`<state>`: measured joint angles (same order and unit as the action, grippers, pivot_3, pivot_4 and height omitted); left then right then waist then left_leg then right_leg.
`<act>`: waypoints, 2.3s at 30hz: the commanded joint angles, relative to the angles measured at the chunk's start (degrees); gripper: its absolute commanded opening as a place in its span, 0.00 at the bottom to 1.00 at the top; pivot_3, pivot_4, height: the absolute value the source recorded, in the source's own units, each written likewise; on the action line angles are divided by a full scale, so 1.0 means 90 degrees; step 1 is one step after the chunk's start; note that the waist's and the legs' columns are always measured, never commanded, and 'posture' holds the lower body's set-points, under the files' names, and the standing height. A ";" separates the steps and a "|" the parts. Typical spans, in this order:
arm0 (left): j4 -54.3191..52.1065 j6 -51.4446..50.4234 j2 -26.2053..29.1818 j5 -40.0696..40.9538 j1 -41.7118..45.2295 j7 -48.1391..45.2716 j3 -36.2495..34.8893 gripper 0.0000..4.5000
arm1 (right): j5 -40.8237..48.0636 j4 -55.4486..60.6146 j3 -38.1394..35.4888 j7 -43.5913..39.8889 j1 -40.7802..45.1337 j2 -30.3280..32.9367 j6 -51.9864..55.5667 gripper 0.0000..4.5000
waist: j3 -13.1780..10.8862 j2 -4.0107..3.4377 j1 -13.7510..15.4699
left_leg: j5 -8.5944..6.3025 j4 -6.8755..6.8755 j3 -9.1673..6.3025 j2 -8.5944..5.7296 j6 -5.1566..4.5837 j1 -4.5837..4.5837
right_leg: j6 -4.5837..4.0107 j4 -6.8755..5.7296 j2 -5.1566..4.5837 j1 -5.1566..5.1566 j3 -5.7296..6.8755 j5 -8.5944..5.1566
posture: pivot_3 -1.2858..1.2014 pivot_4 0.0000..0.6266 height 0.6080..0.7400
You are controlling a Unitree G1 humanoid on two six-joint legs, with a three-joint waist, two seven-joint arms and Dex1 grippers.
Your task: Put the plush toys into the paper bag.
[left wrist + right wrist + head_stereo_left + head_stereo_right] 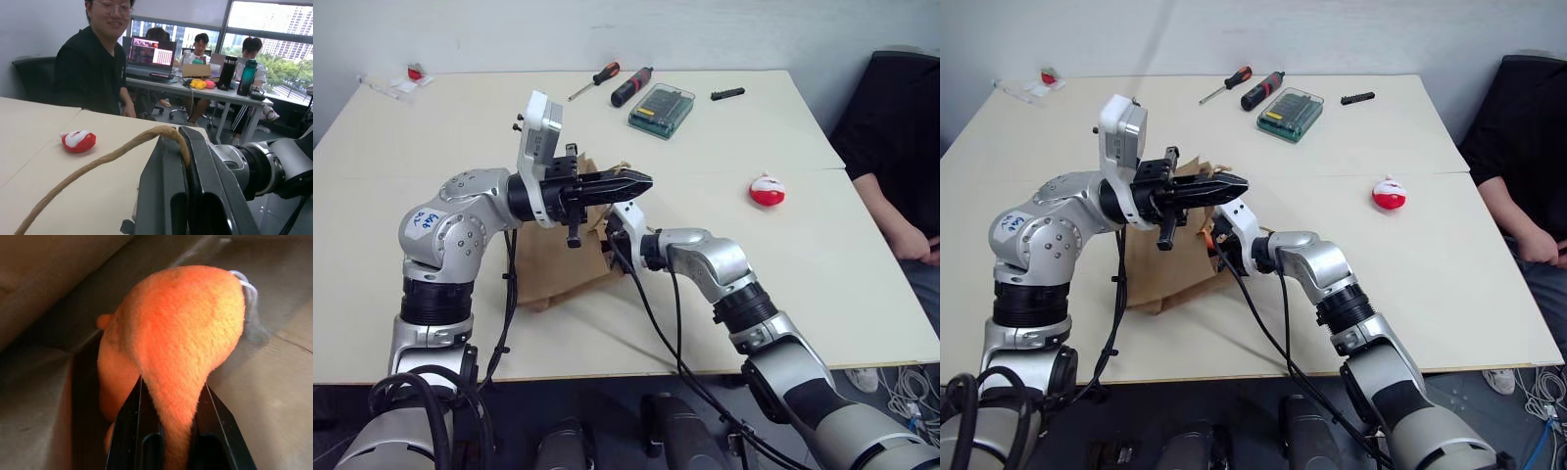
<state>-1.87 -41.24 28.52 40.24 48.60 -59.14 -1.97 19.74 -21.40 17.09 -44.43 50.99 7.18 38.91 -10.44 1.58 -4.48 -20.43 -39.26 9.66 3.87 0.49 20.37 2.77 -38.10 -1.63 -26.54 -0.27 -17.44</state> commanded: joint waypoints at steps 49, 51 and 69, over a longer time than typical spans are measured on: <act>0.0068 -0.0978 0.0942 0.0914 -0.0615 0.0584 -0.1556 0.00 | 0.2090 0.7125 -0.5888 0.1786 -0.4687 0.2653 0.3777 0.99 | -0.0001 -0.0001 0.0159 | 0.0010 0.0009 -0.0019 -0.0009 0.0012 -0.0005 | -0.0005 0.0006 0.0008 0.0014 0.0000 -0.0003 | 0.52 0.24 1.00; 0.0092 -0.0950 0.0946 0.0903 -0.0580 0.0554 -0.1531 0.00 | 0.1817 0.7033 -0.5613 0.1934 -0.4853 0.2777 0.3380 0.99 | -0.0001 -0.0001 0.0148 | 0.0011 0.0009 -0.0016 -0.0014 0.0010 -0.0006 | -0.0002 0.0006 0.0008 0.0014 -0.0006 -0.0001 | 0.52 0.24 1.00; -0.0419 -0.0877 0.0539 0.1097 -0.0690 0.1041 -0.1559 0.00 | -0.1674 -0.2638 -0.2812 0.3806 0.0597 0.2458 -0.1355 0.99 | -0.0007 -0.0010 -0.0042 | 0.0023 0.0029 0.0015 -0.0007 0.0008 -0.0013 | -0.0007 0.0010 0.0010 0.0002 -0.0015 0.0005 | 0.52 0.24 1.00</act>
<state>-2.76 -49.89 33.55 48.47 42.72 -50.30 -14.75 6.91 -38.10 -8.40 -11.57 54.11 28.62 29.55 -10.50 1.48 -4.86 -20.23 -39.00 9.79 3.81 0.56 20.26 2.71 -38.01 -1.55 -26.52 -0.40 -17.40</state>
